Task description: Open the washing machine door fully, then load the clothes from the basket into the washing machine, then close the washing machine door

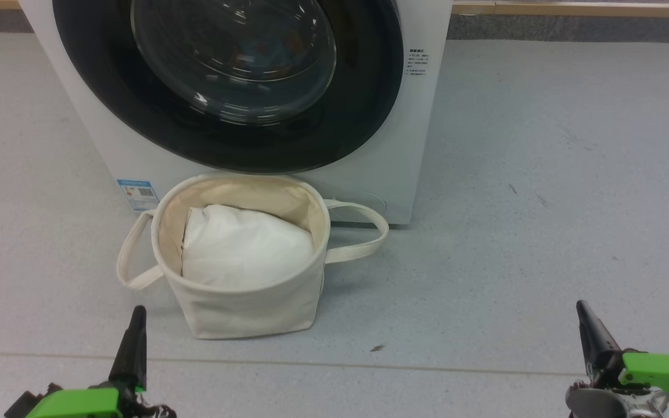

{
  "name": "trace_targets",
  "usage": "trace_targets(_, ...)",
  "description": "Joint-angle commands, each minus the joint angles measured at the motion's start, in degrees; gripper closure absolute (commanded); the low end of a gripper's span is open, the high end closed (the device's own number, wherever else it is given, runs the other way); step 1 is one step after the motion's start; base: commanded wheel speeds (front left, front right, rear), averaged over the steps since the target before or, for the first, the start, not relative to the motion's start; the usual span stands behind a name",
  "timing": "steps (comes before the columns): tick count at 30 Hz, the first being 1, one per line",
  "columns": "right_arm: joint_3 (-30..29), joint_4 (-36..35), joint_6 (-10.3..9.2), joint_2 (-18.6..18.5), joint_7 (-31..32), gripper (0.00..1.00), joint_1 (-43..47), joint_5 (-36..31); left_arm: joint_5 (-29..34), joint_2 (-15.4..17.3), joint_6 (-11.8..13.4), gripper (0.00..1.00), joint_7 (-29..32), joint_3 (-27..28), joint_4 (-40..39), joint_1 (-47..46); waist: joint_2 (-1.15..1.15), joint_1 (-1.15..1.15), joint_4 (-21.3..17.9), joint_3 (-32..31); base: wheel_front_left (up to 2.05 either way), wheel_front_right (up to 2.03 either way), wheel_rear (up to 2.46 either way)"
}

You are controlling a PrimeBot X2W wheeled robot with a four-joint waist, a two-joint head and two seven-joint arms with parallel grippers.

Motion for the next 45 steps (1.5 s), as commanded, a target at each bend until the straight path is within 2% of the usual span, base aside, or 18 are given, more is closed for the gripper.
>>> trace_targets(1,1.1,-2.1,0.01,-0.6,0.5,1.0,-2.9,0.3,-0.2,0.8,-0.4,1.0,0.4,1.9,-2.1,-2.4,0.0,0.0,0.0,0.0,0.0,0.0,0.0)
trace_targets(45,1.1,-2.1,0.01,-0.6,0.5,1.0,-2.9,0.3,-0.2,0.8,-0.4,1.0,0.4,1.9,-2.1,-2.4,0.0,0.0,0.0,0.0,0.0,0.0,0.0)
